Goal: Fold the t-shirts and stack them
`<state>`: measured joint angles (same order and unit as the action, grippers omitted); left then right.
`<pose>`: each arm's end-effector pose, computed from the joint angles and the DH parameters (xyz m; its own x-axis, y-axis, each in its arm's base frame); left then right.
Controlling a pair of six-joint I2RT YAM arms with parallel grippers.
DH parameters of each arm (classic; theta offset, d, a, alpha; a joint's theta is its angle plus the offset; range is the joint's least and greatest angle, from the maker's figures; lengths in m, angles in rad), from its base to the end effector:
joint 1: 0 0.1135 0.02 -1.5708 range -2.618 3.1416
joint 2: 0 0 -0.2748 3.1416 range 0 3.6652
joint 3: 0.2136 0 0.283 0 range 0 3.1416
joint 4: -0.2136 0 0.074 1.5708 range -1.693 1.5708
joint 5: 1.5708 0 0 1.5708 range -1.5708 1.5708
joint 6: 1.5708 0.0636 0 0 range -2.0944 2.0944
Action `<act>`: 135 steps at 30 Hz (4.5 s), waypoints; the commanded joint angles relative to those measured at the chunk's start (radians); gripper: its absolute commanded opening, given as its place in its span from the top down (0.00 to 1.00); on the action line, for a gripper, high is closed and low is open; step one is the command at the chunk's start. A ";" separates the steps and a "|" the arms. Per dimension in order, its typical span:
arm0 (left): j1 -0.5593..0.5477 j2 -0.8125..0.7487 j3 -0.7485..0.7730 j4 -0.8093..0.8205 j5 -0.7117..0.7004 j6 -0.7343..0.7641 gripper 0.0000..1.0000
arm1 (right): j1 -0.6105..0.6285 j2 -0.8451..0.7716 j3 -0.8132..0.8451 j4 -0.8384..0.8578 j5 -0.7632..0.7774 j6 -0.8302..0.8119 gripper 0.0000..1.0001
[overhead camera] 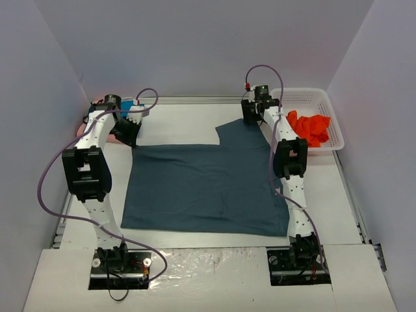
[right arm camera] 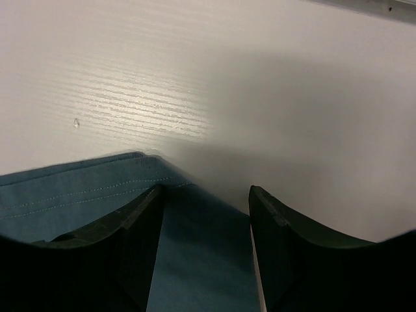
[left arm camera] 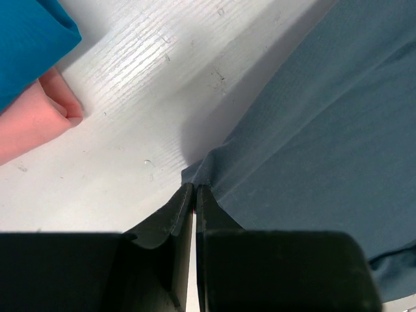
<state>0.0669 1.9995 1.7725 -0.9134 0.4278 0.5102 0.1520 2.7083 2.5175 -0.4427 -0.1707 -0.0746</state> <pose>0.4729 0.0052 0.2398 -0.7366 0.3960 -0.5482 0.5405 0.8320 -0.1253 0.6532 0.1110 0.1544 -0.5623 -0.1604 -0.8112 -0.3274 0.9440 0.0402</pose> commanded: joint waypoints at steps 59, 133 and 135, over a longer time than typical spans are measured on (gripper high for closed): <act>0.100 -0.209 -0.165 0.001 0.186 0.069 0.98 | 0.017 -0.973 -0.865 -0.137 -0.105 -0.237 1.00; 0.192 -0.351 -0.555 -0.324 0.353 0.777 0.90 | 0.069 -1.243 -1.407 -0.472 -0.168 -0.445 0.69; 0.192 -0.341 -0.555 -0.350 0.351 0.812 0.89 | 0.067 -1.240 -1.401 -0.472 -0.164 -0.447 0.67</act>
<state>0.2512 1.6493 1.2125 -1.1488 0.7403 1.1992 0.2123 1.4590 1.1007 -0.8528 -0.3279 -0.5034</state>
